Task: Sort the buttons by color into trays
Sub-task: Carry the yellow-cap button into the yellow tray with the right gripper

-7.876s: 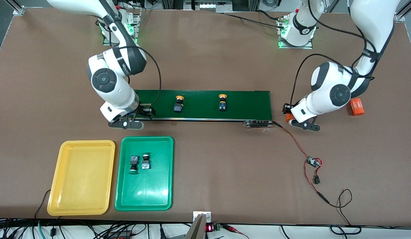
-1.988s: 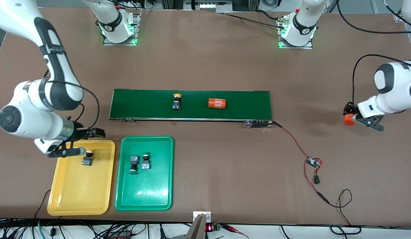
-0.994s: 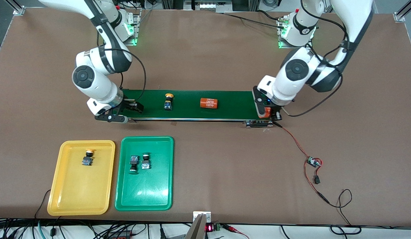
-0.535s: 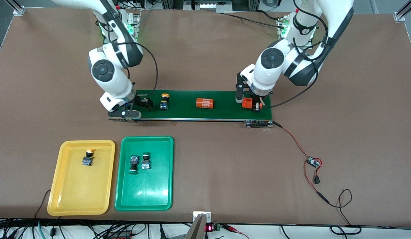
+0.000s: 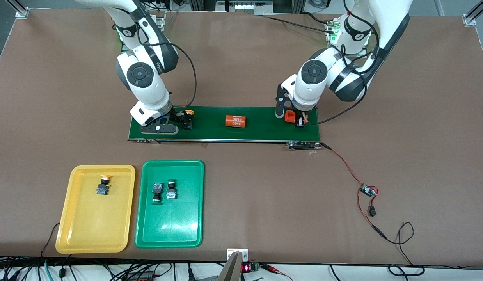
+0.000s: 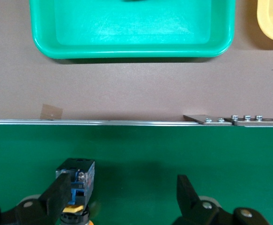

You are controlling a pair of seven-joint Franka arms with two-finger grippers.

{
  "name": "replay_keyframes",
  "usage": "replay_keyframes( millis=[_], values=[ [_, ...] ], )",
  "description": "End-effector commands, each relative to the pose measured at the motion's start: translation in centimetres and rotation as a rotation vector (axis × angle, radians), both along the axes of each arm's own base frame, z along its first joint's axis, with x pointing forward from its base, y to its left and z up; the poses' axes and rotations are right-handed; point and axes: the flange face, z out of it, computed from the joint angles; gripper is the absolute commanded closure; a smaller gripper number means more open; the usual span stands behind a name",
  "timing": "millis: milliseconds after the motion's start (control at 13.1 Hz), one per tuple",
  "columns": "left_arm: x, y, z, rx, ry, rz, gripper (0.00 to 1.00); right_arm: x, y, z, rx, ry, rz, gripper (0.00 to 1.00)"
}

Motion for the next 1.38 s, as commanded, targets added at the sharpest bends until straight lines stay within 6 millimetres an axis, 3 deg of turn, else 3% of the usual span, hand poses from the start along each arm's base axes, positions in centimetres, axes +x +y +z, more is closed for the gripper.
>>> replay_keyframes(
  millis=[0, 153, 229, 306, 382, 535, 688, 841, 918, 1070, 1147, 1300],
  values=[
    [-0.1, -0.2, -1.0, 0.010, 0.012, -0.021, 0.96, -0.4, -0.1, 0.0, -0.010, -0.013, -0.001, 0.00],
    [-0.1, -0.2, -1.3, 0.018, 0.006, 0.030, 0.84, -0.3, -0.2, -0.5, -0.010, -0.008, -0.004, 0.00],
    [-0.1, -0.2, -1.3, 0.021, 0.005, 0.065, 0.68, -0.3, -0.3, -0.9, -0.007, -0.008, -0.005, 0.00],
    [-0.1, -0.2, -1.4, 0.021, 0.005, 0.078, 0.16, -0.3, -0.3, -1.2, -0.006, -0.005, -0.004, 0.00],
    [0.2, -0.1, -0.8, 0.021, -0.006, 0.076, 0.00, -0.4, -0.2, -1.6, -0.008, 0.003, -0.003, 0.00],
    [0.9, 0.1, 0.9, 0.024, -0.042, 0.086, 0.00, -0.4, -0.2, -2.3, -0.012, 0.013, 0.001, 0.00],
    [1.9, 1.3, 4.0, 0.021, -0.102, 0.125, 0.00, -0.4, -0.3, -2.8, -0.021, 0.014, 0.012, 0.02],
    [4.7, 2.8, 9.5, -0.016, -0.183, 0.212, 0.00, -0.4, -0.5, -2.9, -0.031, 0.012, 0.027, 0.21],
    [5.2, 2.8, 12.0, -0.011, -0.210, 0.229, 0.00, -0.3, -0.6, -3.0, -0.044, 0.006, 0.041, 0.38],
    [8.1, 6.1, 15.8, -0.015, -0.271, 0.316, 0.00, 0.0, -1.1, -3.2, -0.045, 0.009, 0.033, 0.73],
    [9.8, 8.4, 17.4, -0.020, -0.300, 0.365, 0.00, 0.2, -1.2, -3.2, -0.043, 0.008, 0.029, 0.85],
    [11.7, 11.0, 20.4, -0.028, -0.341, 0.431, 0.00, 1.9, -2.8, -2.2, -0.036, -0.011, 0.019, 0.96]
  ],
)
